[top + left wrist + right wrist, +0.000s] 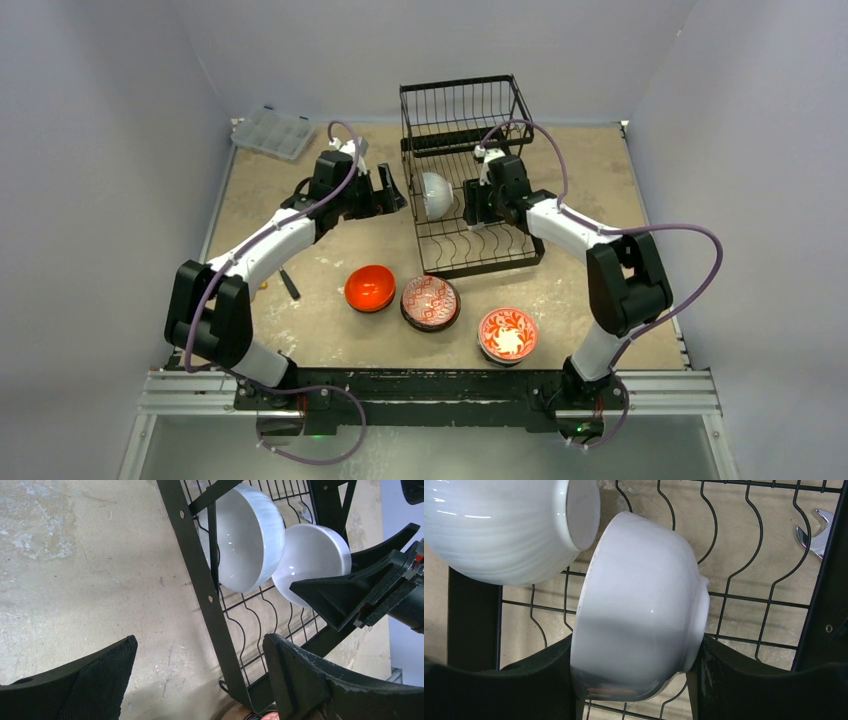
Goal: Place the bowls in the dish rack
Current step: Place the bowl in the dish rack.
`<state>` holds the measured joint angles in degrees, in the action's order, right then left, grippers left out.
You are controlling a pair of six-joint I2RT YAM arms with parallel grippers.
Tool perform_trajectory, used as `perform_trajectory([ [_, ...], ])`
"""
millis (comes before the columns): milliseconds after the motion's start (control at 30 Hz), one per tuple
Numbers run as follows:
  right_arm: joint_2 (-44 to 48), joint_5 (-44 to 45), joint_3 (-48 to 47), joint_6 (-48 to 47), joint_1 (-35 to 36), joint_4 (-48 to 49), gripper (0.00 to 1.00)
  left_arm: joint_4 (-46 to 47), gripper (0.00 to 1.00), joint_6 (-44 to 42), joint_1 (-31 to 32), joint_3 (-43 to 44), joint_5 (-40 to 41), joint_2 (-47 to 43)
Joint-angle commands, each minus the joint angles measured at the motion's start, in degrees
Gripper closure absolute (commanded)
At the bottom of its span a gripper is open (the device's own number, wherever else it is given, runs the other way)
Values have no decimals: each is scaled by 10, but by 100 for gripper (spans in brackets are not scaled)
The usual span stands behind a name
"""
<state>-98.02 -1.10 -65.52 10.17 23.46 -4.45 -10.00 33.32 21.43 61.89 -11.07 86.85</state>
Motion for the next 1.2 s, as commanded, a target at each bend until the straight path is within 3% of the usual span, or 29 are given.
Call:
perform_trajectory([
  [0, 6, 20, -42, -7, 6, 19, 100, 13, 5, -9, -3, 3, -18, -3],
  [767, 20, 62, -31, 17, 21, 105, 100, 24, 5, -2, -2, -4, -40, -3],
  [1167, 101, 79, 60, 20, 21, 215, 100, 39, 7, -2, -2, -10, -55, -9],
])
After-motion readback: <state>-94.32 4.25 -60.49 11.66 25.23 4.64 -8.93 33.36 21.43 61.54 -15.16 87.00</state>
